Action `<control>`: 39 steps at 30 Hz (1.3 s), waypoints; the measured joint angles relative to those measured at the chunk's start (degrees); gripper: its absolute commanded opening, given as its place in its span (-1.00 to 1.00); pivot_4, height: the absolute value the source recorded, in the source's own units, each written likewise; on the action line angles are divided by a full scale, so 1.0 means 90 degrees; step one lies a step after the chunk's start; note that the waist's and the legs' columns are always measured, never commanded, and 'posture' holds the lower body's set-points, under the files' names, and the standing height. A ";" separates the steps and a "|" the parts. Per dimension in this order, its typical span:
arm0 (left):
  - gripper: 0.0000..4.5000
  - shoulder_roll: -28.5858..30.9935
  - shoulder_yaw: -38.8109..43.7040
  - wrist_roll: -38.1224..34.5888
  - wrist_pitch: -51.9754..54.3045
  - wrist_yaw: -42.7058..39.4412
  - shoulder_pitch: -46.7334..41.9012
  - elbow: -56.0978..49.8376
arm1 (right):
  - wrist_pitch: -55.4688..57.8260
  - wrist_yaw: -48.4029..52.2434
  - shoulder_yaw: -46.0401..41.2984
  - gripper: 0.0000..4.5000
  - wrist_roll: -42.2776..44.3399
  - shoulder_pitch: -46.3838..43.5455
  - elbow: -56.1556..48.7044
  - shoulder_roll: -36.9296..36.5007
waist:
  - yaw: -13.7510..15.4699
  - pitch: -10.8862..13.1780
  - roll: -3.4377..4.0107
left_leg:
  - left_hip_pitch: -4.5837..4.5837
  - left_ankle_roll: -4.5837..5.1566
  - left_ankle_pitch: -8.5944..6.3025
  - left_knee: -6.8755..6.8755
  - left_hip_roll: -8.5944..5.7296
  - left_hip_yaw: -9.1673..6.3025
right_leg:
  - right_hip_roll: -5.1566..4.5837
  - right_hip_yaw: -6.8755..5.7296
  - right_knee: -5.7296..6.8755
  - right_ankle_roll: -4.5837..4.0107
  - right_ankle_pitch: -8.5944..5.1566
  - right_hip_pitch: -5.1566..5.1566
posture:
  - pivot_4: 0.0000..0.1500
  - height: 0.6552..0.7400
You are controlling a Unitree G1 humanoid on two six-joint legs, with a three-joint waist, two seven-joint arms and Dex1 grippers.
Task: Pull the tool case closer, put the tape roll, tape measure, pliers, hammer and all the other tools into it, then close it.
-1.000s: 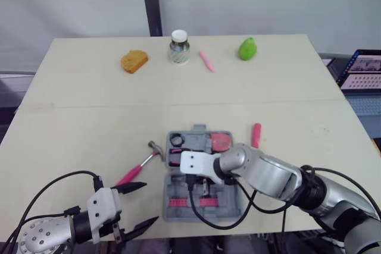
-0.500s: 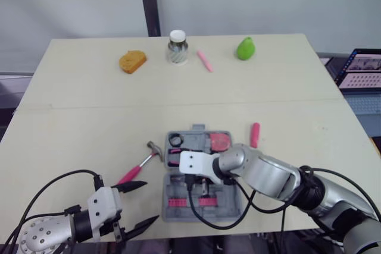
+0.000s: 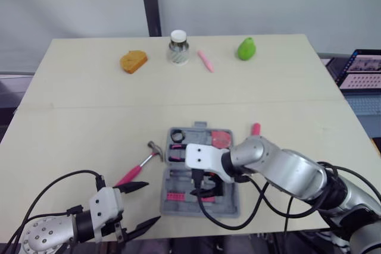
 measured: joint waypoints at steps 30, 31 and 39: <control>1.00 0.0009 -0.0190 0.0000 0.0040 0.0004 -0.0514 0.0246 | -0.4988 -0.0751 -0.1278 -0.98 -0.1351 0.3508 0.2139 0.0792 | 0.0020 -0.0013 -0.0021 | 0.0011 0.0000 0.0000 0.0002 -0.0001 0.0010 | -0.0002 0.0001 0.0002 0.0000 0.0000 0.0008 | 1.00 1.00; 1.00 0.0009 -0.0190 0.0000 0.0053 0.0004 -0.0514 0.0246 | -0.4990 -0.0751 -0.1284 -0.98 -0.1373 0.3517 0.2150 0.0805 | 0.0019 -0.0013 -0.0022 | 0.0011 0.0000 0.0000 0.0002 -0.0001 0.0010 | -0.0002 0.0001 0.0002 0.0000 0.0000 0.0009 | 1.00 1.00; 1.00 0.0009 -0.0188 0.0000 0.0069 0.0004 -0.0516 0.0246 | -0.4929 -0.0742 -0.1227 -0.98 -0.1563 0.3534 0.2139 0.0787 | 0.0027 -0.0028 -0.0036 | 0.0019 0.0000 0.0000 0.0002 -0.0001 0.0009 | -0.0002 0.0000 0.0001 0.0000 0.0000 0.0017 | 1.00 1.00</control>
